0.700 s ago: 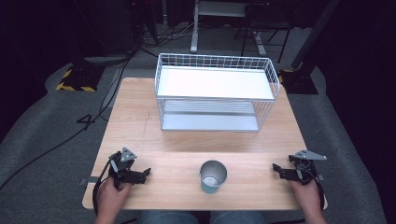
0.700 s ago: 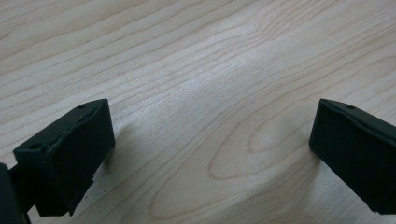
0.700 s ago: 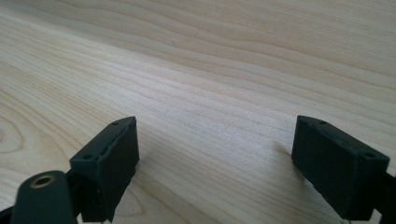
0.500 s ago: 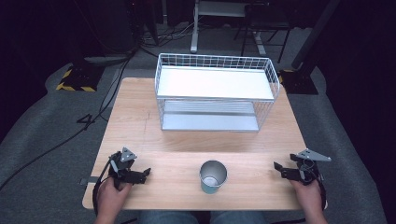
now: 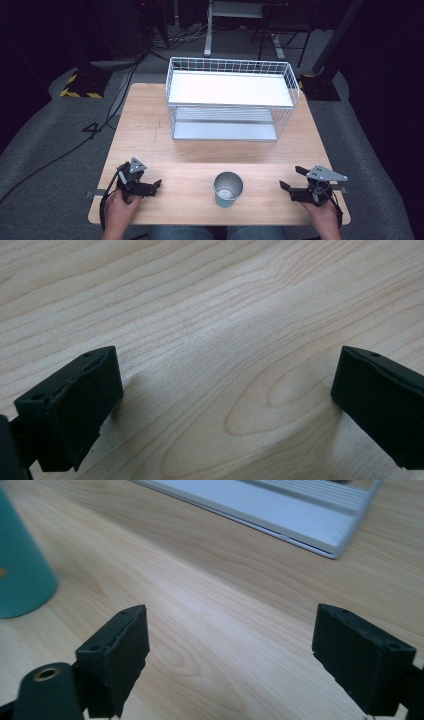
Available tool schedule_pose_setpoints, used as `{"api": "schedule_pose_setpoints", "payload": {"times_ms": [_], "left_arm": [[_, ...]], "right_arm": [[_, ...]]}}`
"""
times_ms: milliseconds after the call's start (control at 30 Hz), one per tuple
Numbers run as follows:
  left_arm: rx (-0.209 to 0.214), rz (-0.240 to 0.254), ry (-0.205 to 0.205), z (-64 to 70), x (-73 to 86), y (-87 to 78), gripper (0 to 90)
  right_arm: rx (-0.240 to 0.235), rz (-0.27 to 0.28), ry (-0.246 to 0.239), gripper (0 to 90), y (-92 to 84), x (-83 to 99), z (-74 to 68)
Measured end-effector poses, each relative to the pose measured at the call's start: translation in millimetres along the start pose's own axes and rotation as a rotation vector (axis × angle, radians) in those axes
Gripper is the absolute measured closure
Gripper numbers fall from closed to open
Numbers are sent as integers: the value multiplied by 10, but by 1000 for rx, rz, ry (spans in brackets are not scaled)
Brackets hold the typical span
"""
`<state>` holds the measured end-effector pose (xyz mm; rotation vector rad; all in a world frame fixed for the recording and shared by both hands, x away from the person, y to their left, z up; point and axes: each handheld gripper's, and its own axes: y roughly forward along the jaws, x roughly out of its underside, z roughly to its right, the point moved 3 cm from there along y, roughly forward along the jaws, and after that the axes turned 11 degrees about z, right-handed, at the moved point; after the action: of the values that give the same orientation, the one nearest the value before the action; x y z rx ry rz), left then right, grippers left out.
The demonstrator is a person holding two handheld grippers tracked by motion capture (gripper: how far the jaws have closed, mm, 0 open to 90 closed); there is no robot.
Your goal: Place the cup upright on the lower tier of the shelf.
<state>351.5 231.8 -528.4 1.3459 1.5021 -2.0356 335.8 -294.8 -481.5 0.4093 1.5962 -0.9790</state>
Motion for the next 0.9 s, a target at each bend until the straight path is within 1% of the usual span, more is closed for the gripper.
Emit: {"api": "schedule_pose_setpoints", "payload": {"times_ms": [100,133,200,233,267,300,333,367,400,433,467,500,533,567,600,633,667,700,733,767,800,833,867,900], "left_arm": [[-3,-1,2,-4,-3,3,5],[-5,-1,5,-7,-5,3,5],[-6,-1,3,-7,-5,5,5],[-6,0,3,-7,-6,6,6],[-6,-1,2,-7,-6,6,5],[-6,-1,2,-7,-6,6,5],[-6,-1,2,-7,-6,6,5],[-6,-1,2,-7,-6,6,5],[-6,-1,2,-7,-6,6,5],[-6,-1,2,-7,-6,6,5],[-6,-1,2,-7,-6,6,5],[-6,-1,2,-7,-6,6,5],[-6,-1,2,-7,-6,6,5],[-6,-1,2,-7,-6,6,5],[-6,-1,2,-7,-6,6,5],[-6,-1,2,-7,-6,6,5],[-6,-1,2,-7,-6,6,5],[-7,0,0,-6,-7,7,5],[-6,-2,-2,-6,-8,8,6],[-6,-2,-2,-6,-8,8,5],[-6,-2,-2,-6,-8,9,5],[-6,-2,-2,-6,-8,9,5],[-6,-2,-2,-6,-8,9,6],[-6,-2,-2,-6,-8,9,5]], "right_arm": [[-44,-4,-11,157,27,-31,-131],[-44,-4,-11,157,27,-31,-131],[-70,-7,-24,157,43,-53,-206],[-93,-7,-38,157,53,-69,-284],[-104,-6,-42,157,57,-74,-321],[-104,-6,-42,157,57,-74,-321],[-127,-4,-47,156,71,-83,-393],[-127,-4,-47,156,71,-83,-393],[-152,-2,-55,157,87,-93,-466],[-166,-3,-61,156,96,-99,-501],[-166,-3,-61,156,96,-99,-501],[-194,-2,-77,156,122,-112,-566],[-208,-4,-83,156,131,-116,-599],[-208,-4,-83,156,131,-116,-599],[-233,-4,-97,156,155,-113,-661],[-233,-4,-97,156,155,-113,-661],[-255,-9,-102,156,178,-102,-725],[-255,-9,-102,156,178,-102,-725],[-275,-12,-112,155,201,-92,-790],[-275,-12,-112,155,201,-92,-790],[-287,-15,-111,155,214,-89,-827],[-311,-18,-120,155,241,-84,-893],[-321,-20,-122,154,256,-83,-925],[-321,-20,-122,154,256,-83,-925]]}}
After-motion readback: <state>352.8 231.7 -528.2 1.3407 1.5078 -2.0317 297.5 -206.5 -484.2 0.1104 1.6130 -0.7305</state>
